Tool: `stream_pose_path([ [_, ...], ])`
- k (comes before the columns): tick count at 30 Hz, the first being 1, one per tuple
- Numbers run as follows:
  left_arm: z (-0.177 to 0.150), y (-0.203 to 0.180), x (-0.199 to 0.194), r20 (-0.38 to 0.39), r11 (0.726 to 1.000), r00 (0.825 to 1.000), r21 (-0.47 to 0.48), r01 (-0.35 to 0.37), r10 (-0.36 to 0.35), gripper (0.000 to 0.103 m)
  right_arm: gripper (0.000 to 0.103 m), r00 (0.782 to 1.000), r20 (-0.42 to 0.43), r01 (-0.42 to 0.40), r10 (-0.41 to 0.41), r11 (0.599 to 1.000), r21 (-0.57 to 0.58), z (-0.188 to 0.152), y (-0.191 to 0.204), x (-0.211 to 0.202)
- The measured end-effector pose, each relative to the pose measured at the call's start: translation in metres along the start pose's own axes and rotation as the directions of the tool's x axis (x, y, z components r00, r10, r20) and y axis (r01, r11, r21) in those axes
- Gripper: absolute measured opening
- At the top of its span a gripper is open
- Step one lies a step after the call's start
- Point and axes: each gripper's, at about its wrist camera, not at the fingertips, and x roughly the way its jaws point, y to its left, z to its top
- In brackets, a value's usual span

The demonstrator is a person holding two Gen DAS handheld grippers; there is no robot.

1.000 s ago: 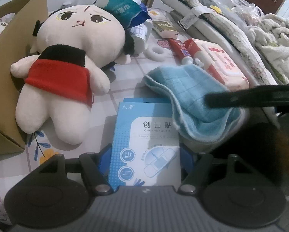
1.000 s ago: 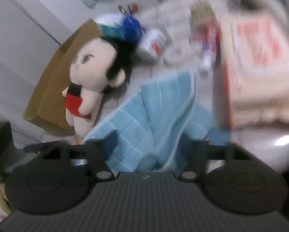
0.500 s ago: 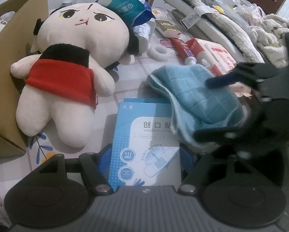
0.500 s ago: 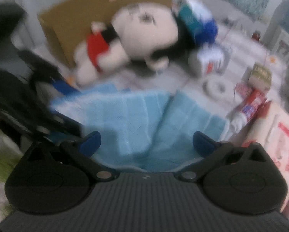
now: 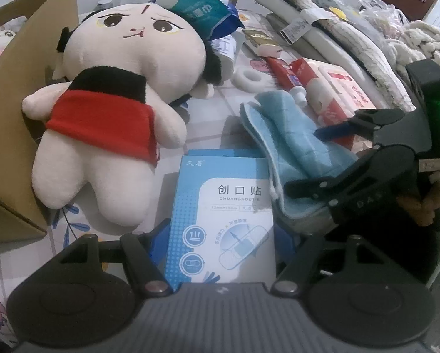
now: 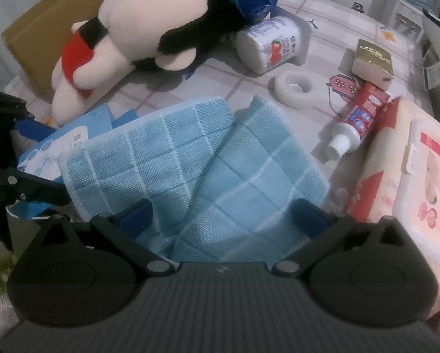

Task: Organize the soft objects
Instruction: 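Lift the towel with the right gripper while the left gripper holds the bandage box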

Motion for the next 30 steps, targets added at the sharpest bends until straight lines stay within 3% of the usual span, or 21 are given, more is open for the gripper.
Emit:
stream_pose_path([
  [3, -0.001, 0.002, -0.001, 0.005, 1.000, 1.000, -0.005, -0.003, 0.003, 0.072, 0.095, 1.000, 0.013, 0.020, -0.020, 0.999, 0.027, -0.002, 0.001, -0.004],
  [8, -0.003, 0.004, -0.002, 0.013, 1.000, 1.000, -0.008, -0.011, 0.011, 0.072, 0.050, 0.997, 0.028, 0.072, -0.077, 0.988, 0.137, -0.002, -0.013, -0.015],
  [13, -0.005, 0.003, -0.002, 0.035, 1.000, 0.999, -0.008, -0.028, 0.028, 0.072, 0.027, 0.990, 0.073, 0.098, -0.122, 0.958, 0.268, -0.011, -0.022, -0.021],
  [17, -0.007, 0.004, -0.005, 0.058, 1.000, 0.998, -0.009, -0.026, 0.026, 0.072, 0.024, 0.982, 0.170, 0.000, -0.085, 0.895, 0.447, -0.027, -0.034, -0.034],
  [21, -0.009, 0.000, -0.019, 0.090, 1.000, 0.996, 0.000, -0.014, 0.014, 0.071, 0.024, 0.960, 0.268, -0.078, -0.083, 0.840, 0.536, -0.042, -0.030, -0.059],
  [25, -0.009, -0.005, -0.040, 0.132, 1.000, 0.991, -0.010, 0.025, -0.024, 0.071, 0.024, 0.929, 0.360, -0.145, -0.089, 0.806, 0.574, -0.050, -0.023, -0.091],
  [30, -0.007, -0.017, -0.076, 0.221, 0.999, 0.974, 0.014, 0.052, -0.054, 0.071, 0.024, 0.888, 0.449, -0.204, -0.096, 0.793, 0.574, -0.051, -0.015, -0.130],
])
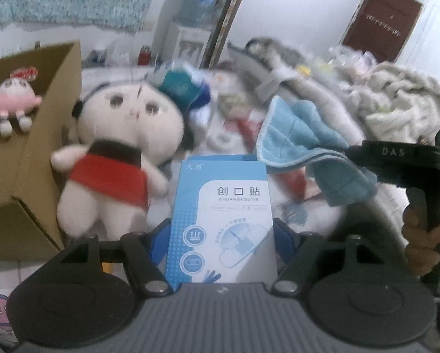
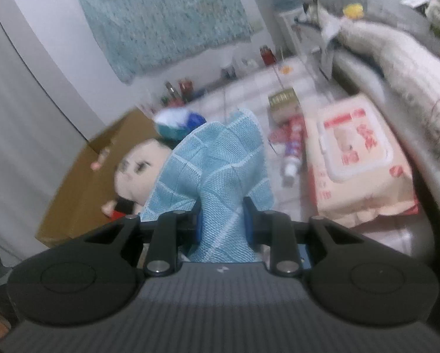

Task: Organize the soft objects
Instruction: 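Lift the towel with the right gripper while the left gripper holds the bandage box, then carry both items to the cardboard box and release them from both grippers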

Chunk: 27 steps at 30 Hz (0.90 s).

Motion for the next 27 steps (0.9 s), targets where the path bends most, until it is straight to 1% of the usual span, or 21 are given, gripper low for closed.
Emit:
stream_pose_path([
  [3, 0.008, -0.005, -0.022, 0.057, 1.000, 0.998, 0.006, 0.011, -0.012, 0.071, 0.024, 0.998, 0.042, -0.037, 0.037, 0.999, 0.004, 0.011, 0.008, -0.017],
  [7, 0.020, -0.006, -0.051, 0.125, 1.000, 0.992, -0.001, 0.007, -0.007, 0.071, 0.024, 0.991, 0.092, -0.098, 0.100, 0.995, -0.033, 0.027, 0.029, -0.034],
  [10, 0.030, 0.002, -0.073, 0.179, 1.000, 0.984, -0.020, -0.019, 0.022, 0.071, 0.024, 0.982, 0.110, -0.148, 0.156, 0.986, -0.075, 0.041, 0.050, -0.035],
  [12, 0.035, 0.010, -0.087, 0.212, 0.998, 0.976, -0.035, -0.049, 0.055, 0.071, 0.024, 0.974, 0.111, -0.185, 0.195, 0.978, -0.097, 0.051, 0.065, -0.029],
  [17, 0.048, 0.039, -0.110, 0.253, 0.989, 0.958, -0.090, -0.117, 0.136, 0.071, 0.024, 0.953, 0.087, -0.276, 0.291, 0.949, -0.154, 0.082, 0.111, -0.001],
  [20, 0.058, 0.060, -0.119, 0.271, 0.980, 0.944, -0.118, -0.160, 0.187, 0.071, 0.024, 0.938, 0.052, -0.327, 0.343, 0.923, -0.201, 0.102, 0.146, 0.021],
  [23, 0.073, 0.083, -0.124, 0.278, 0.970, 0.933, -0.139, -0.197, 0.229, 0.071, 0.024, 0.924, -0.002, -0.372, 0.383, 0.897, -0.239, 0.125, 0.185, 0.054],
  [27, 0.098, 0.124, -0.115, 0.245, 0.954, 0.927, -0.167, -0.248, 0.284, 0.071, 0.024, 0.919, -0.084, -0.394, 0.386, 0.877, -0.275, 0.151, 0.230, 0.107],
])
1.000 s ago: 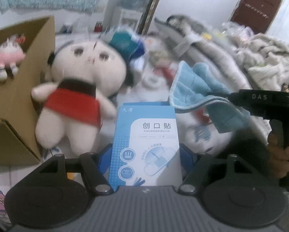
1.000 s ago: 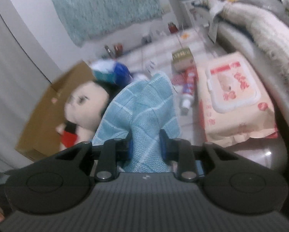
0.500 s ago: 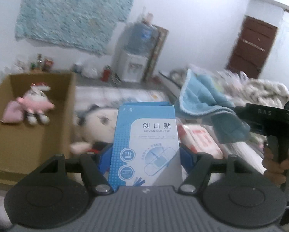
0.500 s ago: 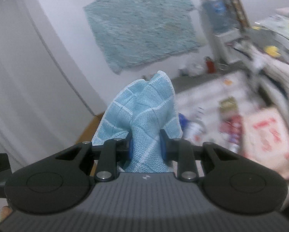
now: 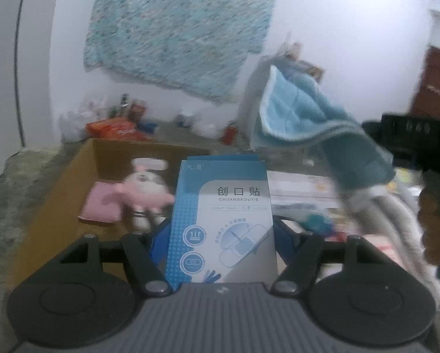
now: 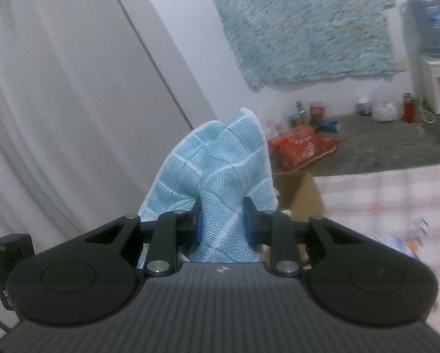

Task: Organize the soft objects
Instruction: 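Carry both items to the cardboard box and release them from both grippers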

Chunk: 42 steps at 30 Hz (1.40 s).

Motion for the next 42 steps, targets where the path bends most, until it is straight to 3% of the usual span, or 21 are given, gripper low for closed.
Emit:
stream_pose_path([
  [5, 0.021, 0.044, 0.065, -0.103, 0.997, 0.992, 0.003, -0.075, 0.075, 0.071, 0.024, 0.986, -0.164, 0.023, -0.030, 0.999, -0.043, 0.034, 0.002, 0.098],
  [9, 0.023, 0.064, 0.122, -0.203, 0.996, 0.975, 0.045, -0.080, 0.088, 0.071, 0.024, 0.943, -0.312, 0.100, -0.118, 0.992, -0.073, 0.043, -0.003, 0.177],
  [14, 0.020, 0.074, 0.164, -0.302, 0.995, 0.949, 0.071, -0.071, 0.089, 0.071, 0.024, 0.857, -0.454, 0.182, -0.244, 0.968, -0.175, 0.042, -0.001, 0.257],
  [21, 0.008, 0.080, 0.186, -0.394, 0.996, 0.916, 0.063, -0.055, 0.075, 0.071, 0.026, 0.686, -0.587, 0.220, -0.430, 0.892, -0.396, 0.013, 0.015, 0.336],
  [23, 0.005, 0.081, 0.189, -0.413, 0.997, 0.908, 0.055, -0.054, 0.072, 0.072, 0.027, 0.652, -0.600, 0.219, -0.465, 0.872, -0.438, 0.005, 0.013, 0.355],
  [25, 0.004, 0.082, 0.191, -0.430, 0.997, 0.900, 0.045, -0.060, 0.074, 0.072, 0.032, 0.623, -0.610, 0.212, -0.490, 0.856, -0.471, -0.001, 0.022, 0.371],
  [27, 0.002, 0.086, 0.191, -0.443, 0.997, 0.893, 0.031, -0.068, 0.075, 0.072, 0.044, 0.597, -0.617, 0.218, -0.512, 0.844, -0.489, -0.006, 0.027, 0.384],
  [28, 0.002, 0.086, 0.189, -0.446, 0.997, 0.892, 0.026, -0.071, 0.075, 0.072, 0.055, 0.587, -0.630, 0.210, -0.509, 0.847, -0.489, -0.008, 0.030, 0.390],
  [30, 0.000, 0.089, 0.186, -0.446, 0.997, 0.892, 0.017, -0.075, 0.074, 0.072, 0.066, 0.576, -0.650, 0.208, -0.496, 0.858, -0.470, -0.010, 0.033, 0.395],
  [31, 0.000, 0.090, 0.183, -0.447, 0.997, 0.892, 0.012, -0.075, 0.073, 0.072, 0.071, 0.576, -0.651, 0.210, -0.494, 0.860, -0.465, -0.009, 0.035, 0.394],
  [35, 0.000, 0.090, 0.170, -0.434, 0.997, 0.898, 0.009, -0.078, 0.074, 0.072, 0.078, 0.625, -0.622, 0.219, -0.472, 0.870, -0.441, 0.004, 0.043, 0.366],
  [37, 0.005, 0.093, 0.166, -0.420, 0.996, 0.904, 0.015, -0.083, 0.082, 0.072, 0.080, 0.674, -0.599, 0.207, -0.431, 0.890, -0.407, 0.016, 0.048, 0.339],
  [42, 0.008, 0.096, 0.135, -0.382, 0.989, 0.912, 0.071, -0.132, 0.149, 0.072, 0.085, 0.833, -0.477, 0.142, -0.280, 0.942, -0.304, 0.046, 0.048, 0.244],
])
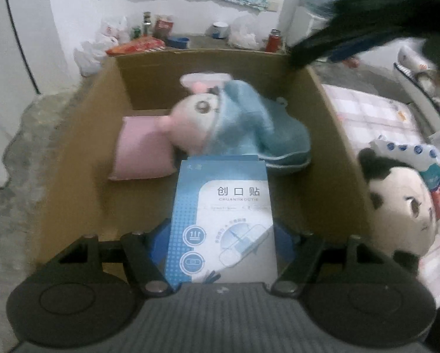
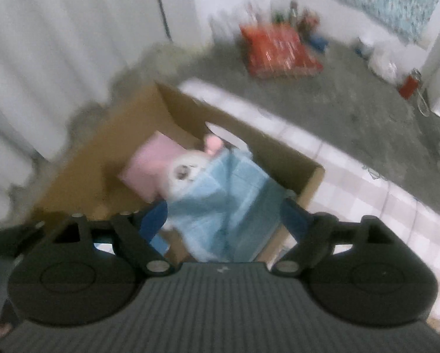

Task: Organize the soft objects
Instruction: 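Carry both items to the cardboard box and release them from both grippers, then move both grippers back over the bed toward the remaining items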

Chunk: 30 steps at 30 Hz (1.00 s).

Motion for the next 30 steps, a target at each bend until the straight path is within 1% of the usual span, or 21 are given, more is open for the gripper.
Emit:
stream_pose_path([
  [2, -0.003, 0.005, -0.003, -0.016, 0.999, 0.999, 0.007, -0.040, 0.040, 0.072, 0.086, 0.994, 0.071, -0.085, 0.081, 0.995, 0.051, -0.022, -0.017, -0.032],
  [4, -0.002, 0.012, 0.003, -0.055, 0.997, 0.995, 0.003, -0.079, 0.079, 0.072, 0.086, 0.979, 0.135, -0.165, 0.151, 0.981, 0.100, -0.055, -0.032, -0.062],
  [6, 0.000, 0.019, 0.018, -0.105, 0.994, 0.988, -0.001, -0.114, 0.113, 0.072, 0.086, 0.960, 0.193, -0.230, 0.201, 0.963, 0.143, -0.091, -0.044, -0.087],
  [8, 0.005, 0.027, 0.034, -0.153, 0.988, 0.976, 0.003, -0.154, 0.153, 0.072, 0.086, 0.939, 0.241, -0.289, 0.244, 0.942, 0.173, -0.130, -0.055, -0.108],
  [11, 0.011, 0.038, 0.060, -0.220, 0.977, 0.953, 0.013, -0.213, 0.211, 0.072, 0.086, 0.917, 0.297, -0.340, 0.266, 0.911, 0.234, -0.181, -0.073, -0.130],
  [12, 0.012, 0.043, 0.069, -0.234, 0.973, 0.945, 0.017, -0.231, 0.228, 0.072, 0.086, 0.916, 0.307, -0.342, 0.259, 0.904, 0.258, -0.196, -0.081, -0.132],
  [14, 0.014, 0.049, 0.080, -0.243, 0.965, 0.935, 0.030, -0.260, 0.259, 0.073, 0.086, 0.923, 0.315, -0.317, 0.221, 0.901, 0.298, -0.221, -0.092, -0.137],
  [17, 0.018, 0.049, 0.085, -0.225, 0.963, 0.937, 0.053, -0.263, 0.268, 0.074, 0.086, 0.940, 0.313, -0.246, 0.136, 0.907, 0.343, -0.250, -0.107, -0.140],
  [18, 0.018, 0.048, 0.087, -0.216, 0.960, 0.935, 0.069, -0.272, 0.281, 0.074, 0.086, 0.944, 0.309, -0.229, 0.117, 0.906, 0.356, -0.259, -0.110, -0.140],
  [21, 0.016, 0.039, 0.089, -0.199, 0.945, 0.925, 0.116, -0.306, 0.324, 0.077, 0.086, 0.948, 0.302, -0.225, 0.105, 0.891, 0.394, -0.279, -0.120, -0.136],
  [22, 0.015, 0.035, 0.089, -0.186, 0.938, 0.921, 0.134, -0.320, 0.341, 0.081, 0.086, 0.948, 0.302, -0.225, 0.104, 0.888, 0.402, -0.283, -0.121, -0.133],
  [23, 0.014, 0.033, 0.086, -0.172, 0.932, 0.920, 0.147, -0.331, 0.353, 0.082, 0.086, 0.948, 0.303, -0.223, 0.100, 0.887, 0.405, -0.285, -0.122, -0.133],
  [25, 0.013, 0.030, 0.077, -0.144, 0.927, 0.921, 0.154, -0.341, 0.363, 0.082, 0.086, 0.948, 0.305, -0.215, 0.089, 0.887, 0.409, -0.288, -0.122, -0.134],
  [26, 0.012, 0.029, 0.071, -0.132, 0.929, 0.924, 0.145, -0.339, 0.358, 0.082, 0.086, 0.947, 0.308, -0.213, 0.085, 0.887, 0.410, -0.289, -0.123, -0.133],
  [28, 0.011, 0.029, 0.057, -0.114, 0.949, 0.944, 0.107, -0.297, 0.309, 0.080, 0.086, 0.943, 0.321, -0.220, 0.083, 0.882, 0.416, -0.289, -0.122, -0.130],
  [29, 0.011, 0.027, 0.052, -0.117, 0.962, 0.956, 0.082, -0.262, 0.270, 0.079, 0.086, 0.941, 0.328, -0.224, 0.083, 0.879, 0.420, -0.292, -0.123, -0.131],
  [30, 0.010, 0.027, 0.049, -0.128, 0.978, 0.969, 0.048, -0.204, 0.209, 0.078, 0.086, 0.938, 0.336, -0.228, 0.081, 0.876, 0.426, -0.294, -0.125, -0.131],
])
